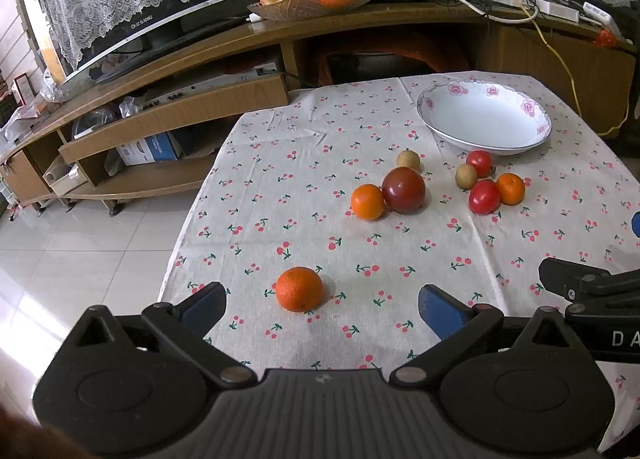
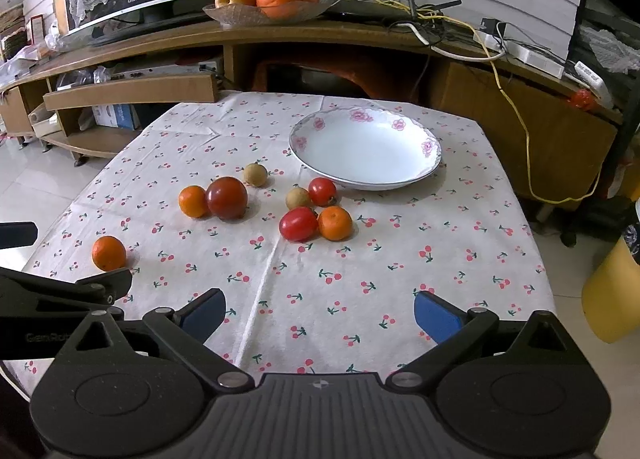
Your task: Organize fruits
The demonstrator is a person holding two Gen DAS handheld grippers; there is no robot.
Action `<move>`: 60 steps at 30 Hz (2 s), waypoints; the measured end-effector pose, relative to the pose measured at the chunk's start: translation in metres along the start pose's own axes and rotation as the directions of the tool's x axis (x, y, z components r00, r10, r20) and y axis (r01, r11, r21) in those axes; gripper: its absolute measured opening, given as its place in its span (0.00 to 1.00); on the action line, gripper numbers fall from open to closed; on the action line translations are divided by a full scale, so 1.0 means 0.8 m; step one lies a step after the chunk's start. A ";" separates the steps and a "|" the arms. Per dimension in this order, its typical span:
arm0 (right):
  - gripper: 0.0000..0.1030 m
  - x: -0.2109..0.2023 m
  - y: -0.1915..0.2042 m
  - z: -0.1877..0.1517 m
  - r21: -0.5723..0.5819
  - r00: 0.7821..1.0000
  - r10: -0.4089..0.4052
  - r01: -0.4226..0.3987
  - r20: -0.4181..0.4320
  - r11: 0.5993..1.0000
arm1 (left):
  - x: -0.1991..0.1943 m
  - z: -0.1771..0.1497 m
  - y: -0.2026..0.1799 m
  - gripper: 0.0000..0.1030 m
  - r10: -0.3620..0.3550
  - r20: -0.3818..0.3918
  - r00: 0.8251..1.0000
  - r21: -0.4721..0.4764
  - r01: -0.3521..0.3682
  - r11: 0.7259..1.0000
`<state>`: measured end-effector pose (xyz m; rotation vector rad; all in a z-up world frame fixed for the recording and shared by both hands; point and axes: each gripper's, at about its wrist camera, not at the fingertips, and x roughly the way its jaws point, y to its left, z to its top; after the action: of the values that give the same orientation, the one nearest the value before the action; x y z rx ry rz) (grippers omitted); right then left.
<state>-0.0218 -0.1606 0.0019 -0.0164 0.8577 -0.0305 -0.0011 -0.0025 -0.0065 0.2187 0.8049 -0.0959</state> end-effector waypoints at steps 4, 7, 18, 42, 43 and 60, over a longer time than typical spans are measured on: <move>0.96 0.001 0.000 0.001 0.000 1.000 0.009 -0.009 -0.007 1.000 | 0.002 -0.001 0.000 1.00 -0.004 0.000 1.000 0.001 0.004 1.000; 0.96 0.004 0.001 0.001 -0.002 1.000 0.013 -0.013 -0.013 1.000 | 0.003 -0.001 0.006 1.00 -0.016 -0.005 1.000 -0.001 0.016 1.000; 0.96 0.006 0.001 0.001 -0.004 1.000 0.018 -0.018 -0.021 1.000 | 0.005 -0.002 0.006 1.00 0.003 0.012 1.000 0.013 -0.003 1.000; 0.96 0.007 0.000 0.000 -0.001 1.000 0.018 -0.018 -0.025 1.000 | 0.007 -0.003 0.003 1.00 0.011 0.010 1.000 0.024 -0.011 1.000; 0.96 0.007 0.000 0.000 0.000 0.999 0.019 -0.019 -0.026 1.000 | 0.007 -0.003 0.003 1.00 0.010 0.009 1.000 0.023 -0.010 1.000; 0.96 0.008 0.000 0.000 0.001 0.999 0.020 -0.020 -0.028 1.000 | 0.007 -0.002 0.003 1.00 0.009 0.004 1.000 0.023 -0.009 1.000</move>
<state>-0.0175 -0.1610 -0.0032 -0.0066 0.8854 -0.0128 0.0017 0.0001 -0.0113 0.2442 0.7988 -0.0972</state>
